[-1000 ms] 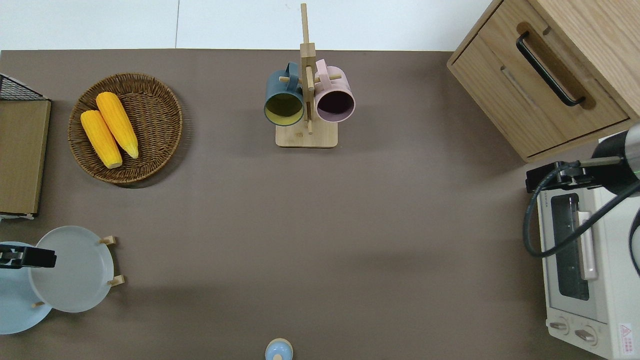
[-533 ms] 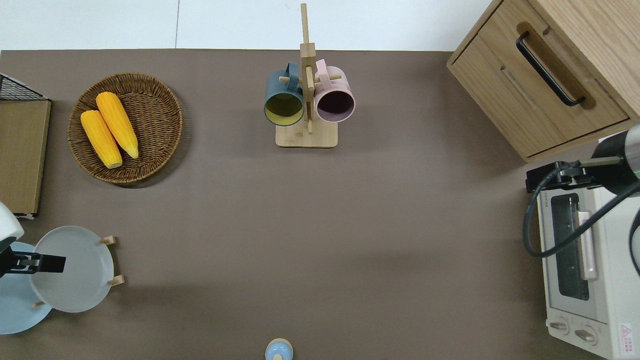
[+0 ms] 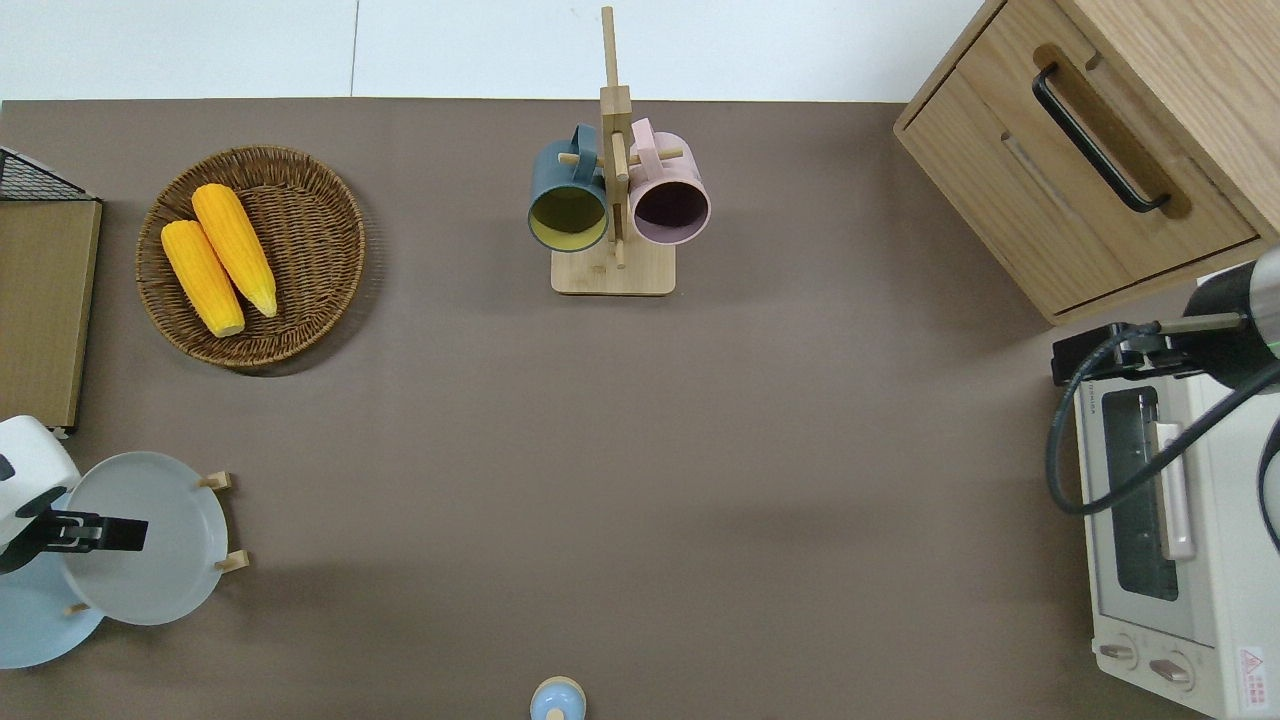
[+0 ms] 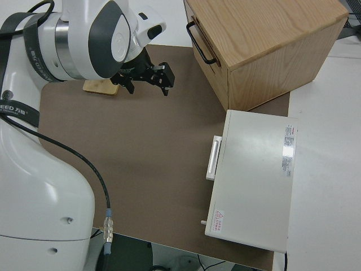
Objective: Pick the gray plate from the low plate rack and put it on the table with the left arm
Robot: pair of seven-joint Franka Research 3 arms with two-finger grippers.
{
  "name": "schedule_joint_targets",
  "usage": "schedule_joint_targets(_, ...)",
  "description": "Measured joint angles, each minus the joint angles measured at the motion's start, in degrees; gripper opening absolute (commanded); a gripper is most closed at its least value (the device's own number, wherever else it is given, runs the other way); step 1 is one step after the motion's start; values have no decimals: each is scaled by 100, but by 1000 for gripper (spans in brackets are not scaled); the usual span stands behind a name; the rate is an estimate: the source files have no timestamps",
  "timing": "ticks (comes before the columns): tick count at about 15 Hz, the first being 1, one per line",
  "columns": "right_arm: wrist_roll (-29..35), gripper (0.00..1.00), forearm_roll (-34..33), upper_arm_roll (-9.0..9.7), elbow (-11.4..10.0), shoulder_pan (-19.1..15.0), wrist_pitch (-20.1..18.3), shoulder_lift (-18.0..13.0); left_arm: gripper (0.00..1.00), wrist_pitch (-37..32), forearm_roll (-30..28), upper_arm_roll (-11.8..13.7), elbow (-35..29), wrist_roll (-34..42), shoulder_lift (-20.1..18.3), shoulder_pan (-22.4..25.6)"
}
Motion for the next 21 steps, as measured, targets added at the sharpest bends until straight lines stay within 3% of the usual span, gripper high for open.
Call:
schedule_joint_targets(5,0,983,0,0,0,0,0,0,985,422,10,36,-308,5,-2,137)
schedule_joint_targets(7,0,983,0,0,0,0,0,0,885,474,11,42,-365,5,-2,138)
schedule_joint_targets(12,0,983,0,0,0,0,0,0,333,488,14,42,-370,6,-8,138)
schedule_joint_targets(16,0,983,0,0,0,0,0,0,1,490,19,42,-385,6,-8,138)
schedule_joint_targets(21,0,983,0,0,0,0,0,0,0,487,-4,9,-389,-32,-29,127)
